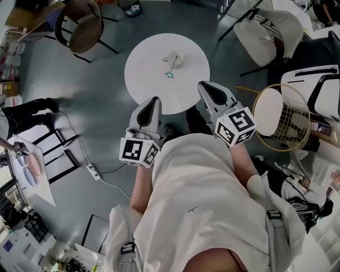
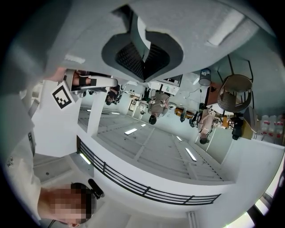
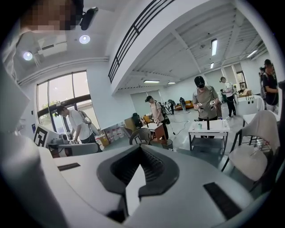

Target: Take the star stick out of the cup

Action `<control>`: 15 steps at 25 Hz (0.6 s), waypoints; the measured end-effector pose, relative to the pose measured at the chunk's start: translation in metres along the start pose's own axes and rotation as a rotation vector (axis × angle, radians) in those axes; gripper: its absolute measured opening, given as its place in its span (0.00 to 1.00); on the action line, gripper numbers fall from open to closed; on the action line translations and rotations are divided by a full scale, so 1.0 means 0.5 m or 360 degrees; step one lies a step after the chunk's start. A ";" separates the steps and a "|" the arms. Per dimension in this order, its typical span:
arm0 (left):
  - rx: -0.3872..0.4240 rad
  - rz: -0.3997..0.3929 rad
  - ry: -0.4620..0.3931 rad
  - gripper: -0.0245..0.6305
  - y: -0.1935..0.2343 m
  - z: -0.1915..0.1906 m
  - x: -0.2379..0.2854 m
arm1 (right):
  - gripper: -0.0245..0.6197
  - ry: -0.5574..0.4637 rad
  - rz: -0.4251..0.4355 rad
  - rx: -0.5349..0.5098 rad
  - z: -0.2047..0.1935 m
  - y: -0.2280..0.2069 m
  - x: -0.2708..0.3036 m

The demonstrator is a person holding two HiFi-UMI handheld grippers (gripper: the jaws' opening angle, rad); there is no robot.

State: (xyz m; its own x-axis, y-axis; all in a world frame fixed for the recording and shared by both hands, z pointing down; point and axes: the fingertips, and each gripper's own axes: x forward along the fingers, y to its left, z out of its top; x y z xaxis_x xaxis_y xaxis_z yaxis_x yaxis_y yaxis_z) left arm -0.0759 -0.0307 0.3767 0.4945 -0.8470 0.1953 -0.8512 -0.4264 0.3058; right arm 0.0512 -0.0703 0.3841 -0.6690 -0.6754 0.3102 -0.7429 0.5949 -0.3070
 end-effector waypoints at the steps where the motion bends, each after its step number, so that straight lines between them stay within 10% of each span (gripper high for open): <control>1: -0.0001 0.0012 -0.0002 0.05 0.002 0.003 0.013 | 0.05 0.0007 0.0010 0.0001 0.003 -0.013 0.009; 15: -0.0046 0.0294 -0.0064 0.05 0.014 0.008 0.102 | 0.05 0.0171 0.0292 -0.0135 0.026 -0.124 0.125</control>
State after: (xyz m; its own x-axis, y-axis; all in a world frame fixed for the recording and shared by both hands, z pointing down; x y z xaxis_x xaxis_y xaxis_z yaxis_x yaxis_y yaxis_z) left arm -0.0571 -0.0781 0.3851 0.3225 -0.9222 0.2135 -0.9212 -0.2539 0.2947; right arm 0.0556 -0.1550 0.4108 -0.7882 -0.5051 0.3517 -0.6050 0.7410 -0.2915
